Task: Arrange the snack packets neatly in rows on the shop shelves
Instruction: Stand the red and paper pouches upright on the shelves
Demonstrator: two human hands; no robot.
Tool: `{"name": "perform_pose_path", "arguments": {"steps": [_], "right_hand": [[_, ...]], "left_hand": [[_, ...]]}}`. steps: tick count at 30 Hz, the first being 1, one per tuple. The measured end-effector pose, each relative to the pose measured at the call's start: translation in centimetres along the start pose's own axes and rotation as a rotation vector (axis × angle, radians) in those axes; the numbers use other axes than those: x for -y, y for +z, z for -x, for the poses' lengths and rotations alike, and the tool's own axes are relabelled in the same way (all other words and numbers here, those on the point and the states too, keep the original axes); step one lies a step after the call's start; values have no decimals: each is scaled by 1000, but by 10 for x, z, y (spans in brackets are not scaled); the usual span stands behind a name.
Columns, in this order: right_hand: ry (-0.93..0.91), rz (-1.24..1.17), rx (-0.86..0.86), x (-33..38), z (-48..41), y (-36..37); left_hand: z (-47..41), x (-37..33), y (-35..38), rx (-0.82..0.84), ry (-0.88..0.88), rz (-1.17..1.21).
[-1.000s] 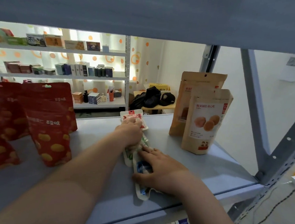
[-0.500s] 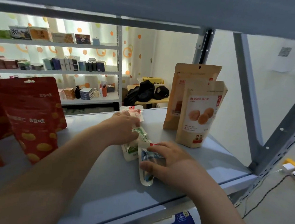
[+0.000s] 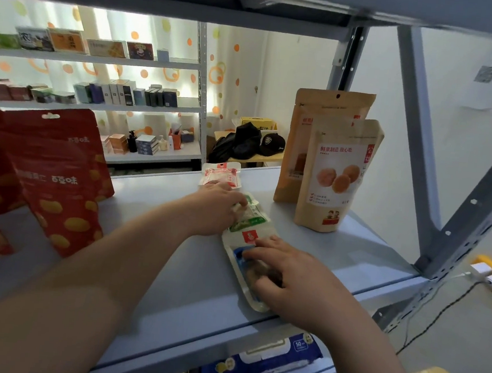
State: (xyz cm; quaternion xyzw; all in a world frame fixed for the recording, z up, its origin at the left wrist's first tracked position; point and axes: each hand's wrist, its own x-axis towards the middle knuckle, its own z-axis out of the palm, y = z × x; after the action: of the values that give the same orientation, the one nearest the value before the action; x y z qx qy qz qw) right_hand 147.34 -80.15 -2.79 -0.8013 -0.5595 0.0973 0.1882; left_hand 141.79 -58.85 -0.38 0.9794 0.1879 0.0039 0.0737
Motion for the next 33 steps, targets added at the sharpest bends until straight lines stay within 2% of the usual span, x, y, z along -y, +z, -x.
{"name": "perform_pose_path", "arguments": {"steps": [7, 11, 15, 19, 24, 29, 33], "right_hand": [[-34, 57, -6, -4, -2, -2], [-74, 67, -69, -7, 1, -2], [-97, 57, -166, -9, 8, -3], [-98, 61, -86, -3, 9, -8], [-109, 60, -122, 30, -59, -35], [-48, 350, 81, 48, -157, -36], [22, 471, 206, 50, -189, -36]], "left_hand": [[-2, -7, 3, 13, -29, 33], [9, -8, 2, -43, -53, 86], [46, -2, 2, -113, -61, 64], [100, 9, 18, -66, -95, 53], [149, 34, 36, -53, -95, 1], [169, 45, 53, -154, -37, 47], [172, 50, 56, -216, -18, 165]]}}
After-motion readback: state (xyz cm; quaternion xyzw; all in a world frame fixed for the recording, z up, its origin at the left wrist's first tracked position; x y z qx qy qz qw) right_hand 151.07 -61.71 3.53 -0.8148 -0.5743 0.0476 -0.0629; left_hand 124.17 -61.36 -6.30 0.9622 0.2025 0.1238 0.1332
